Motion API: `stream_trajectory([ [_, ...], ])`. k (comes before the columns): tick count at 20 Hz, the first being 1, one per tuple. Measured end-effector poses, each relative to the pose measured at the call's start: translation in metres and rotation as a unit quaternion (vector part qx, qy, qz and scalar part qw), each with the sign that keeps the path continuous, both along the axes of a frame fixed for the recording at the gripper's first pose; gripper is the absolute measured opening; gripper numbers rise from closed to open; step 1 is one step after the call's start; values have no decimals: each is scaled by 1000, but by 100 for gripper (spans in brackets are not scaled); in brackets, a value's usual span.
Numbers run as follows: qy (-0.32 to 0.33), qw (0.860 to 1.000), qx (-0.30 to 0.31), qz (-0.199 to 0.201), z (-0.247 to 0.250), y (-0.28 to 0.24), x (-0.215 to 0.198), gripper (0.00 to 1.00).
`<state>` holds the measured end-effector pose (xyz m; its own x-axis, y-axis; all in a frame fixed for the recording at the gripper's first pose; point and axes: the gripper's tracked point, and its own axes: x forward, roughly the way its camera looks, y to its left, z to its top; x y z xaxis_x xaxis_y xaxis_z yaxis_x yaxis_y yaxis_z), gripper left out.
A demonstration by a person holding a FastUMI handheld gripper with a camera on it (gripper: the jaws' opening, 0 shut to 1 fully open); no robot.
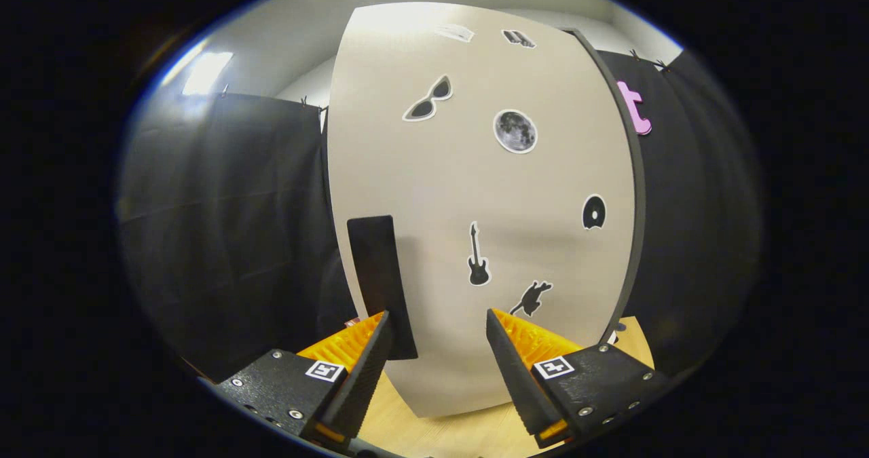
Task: Open the shoe cabinet door, grab the shoes and put them into the shoe cabinet, then close the shoe cabinet door.
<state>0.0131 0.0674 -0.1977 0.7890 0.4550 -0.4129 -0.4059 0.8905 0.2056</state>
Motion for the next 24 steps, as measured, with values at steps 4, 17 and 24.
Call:
stream_trajectory([
  [4,4,1000,-10,-18,-14,27,34,87],
  [17,11,995,-52,-84,-15,15,39,88],
  [24,-6,993,-81,-89,-6,22,40,88],
])
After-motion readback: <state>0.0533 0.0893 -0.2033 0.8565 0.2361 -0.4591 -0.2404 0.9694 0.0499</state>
